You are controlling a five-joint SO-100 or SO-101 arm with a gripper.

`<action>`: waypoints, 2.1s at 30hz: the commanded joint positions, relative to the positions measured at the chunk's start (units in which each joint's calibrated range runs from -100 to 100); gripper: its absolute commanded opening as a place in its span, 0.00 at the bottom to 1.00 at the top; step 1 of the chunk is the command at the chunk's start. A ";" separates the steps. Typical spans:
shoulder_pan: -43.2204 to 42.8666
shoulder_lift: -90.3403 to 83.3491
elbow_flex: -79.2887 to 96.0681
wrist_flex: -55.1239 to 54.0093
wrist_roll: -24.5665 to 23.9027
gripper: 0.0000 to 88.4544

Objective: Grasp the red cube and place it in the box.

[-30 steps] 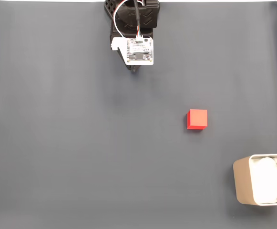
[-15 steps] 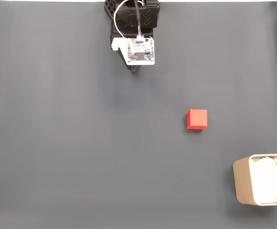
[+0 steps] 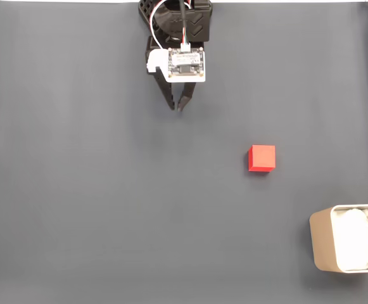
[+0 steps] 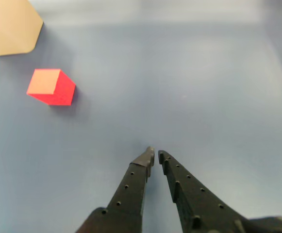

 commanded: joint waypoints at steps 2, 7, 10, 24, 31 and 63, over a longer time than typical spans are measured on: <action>0.61 2.68 -3.66 -5.01 -0.73 0.00; 0.47 6.15 -8.31 -7.88 -0.73 0.00; 0.18 8.66 -12.23 -7.88 -0.59 0.00; -3.80 27.81 -34.59 -5.83 -0.39 0.00; -6.78 33.97 -42.25 -3.54 0.29 0.00; -22.69 54.68 -59.86 3.10 2.25 0.24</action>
